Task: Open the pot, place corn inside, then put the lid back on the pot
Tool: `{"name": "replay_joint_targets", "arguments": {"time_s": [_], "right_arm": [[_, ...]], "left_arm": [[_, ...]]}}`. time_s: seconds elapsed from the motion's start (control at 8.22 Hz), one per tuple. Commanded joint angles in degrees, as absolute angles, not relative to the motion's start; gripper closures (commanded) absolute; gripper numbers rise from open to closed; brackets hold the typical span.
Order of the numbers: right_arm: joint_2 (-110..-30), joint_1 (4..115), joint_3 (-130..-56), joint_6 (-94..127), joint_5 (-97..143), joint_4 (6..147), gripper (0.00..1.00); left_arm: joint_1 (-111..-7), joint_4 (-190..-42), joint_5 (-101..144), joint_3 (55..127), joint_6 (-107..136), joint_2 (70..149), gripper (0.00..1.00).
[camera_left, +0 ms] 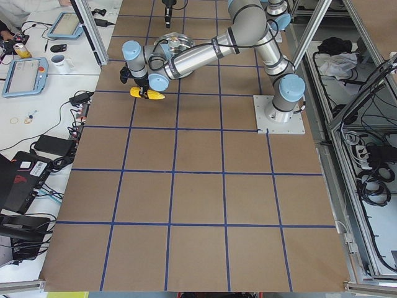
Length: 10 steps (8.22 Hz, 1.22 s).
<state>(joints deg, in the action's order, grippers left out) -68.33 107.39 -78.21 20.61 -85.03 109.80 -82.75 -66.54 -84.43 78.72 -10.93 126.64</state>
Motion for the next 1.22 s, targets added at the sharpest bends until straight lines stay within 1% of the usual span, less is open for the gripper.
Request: {"name": "replay_joint_targets", "arguments": {"time_s": [0.0, 0.12, 0.24, 0.36, 0.73, 0.97, 1.09], "right_arm": [[-67.3, 107.1, -78.6, 24.7, -84.2, 113.2, 0.28], [-66.8, 108.1, -78.9, 27.4, -84.2, 114.0, 0.13], [-65.9, 109.5, -78.9, 27.8, -84.2, 114.3, 0.05], [-65.0, 110.6, -79.0, 28.5, -84.7, 114.3, 0.0], [-65.0, 111.4, -81.4, 28.0, -85.3, 114.3, 0.0], [-65.0, 111.4, -81.6, 28.0, -85.4, 114.3, 0.01], [-64.9, 111.4, -81.7, 27.7, -86.6, 114.3, 0.15]], "left_arm": [[-82.7, -70.1, -84.6, 78.7, -10.6, 123.8, 1.0], [-82.7, -70.1, -84.6, 78.7, -10.6, 123.8, 1.0], [-82.7, -70.1, -84.6, 78.6, -10.6, 123.7, 1.0], [-82.7, -70.1, -84.6, 78.6, -10.6, 123.7, 1.0], [-82.7, -70.1, -84.6, 78.6, -10.6, 123.7, 1.0], [-82.7, -70.1, -84.6, 78.6, -10.6, 123.7, 1.0], [-82.7, -70.1, -84.5, 78.6, -10.6, 123.7, 1.0]]}}
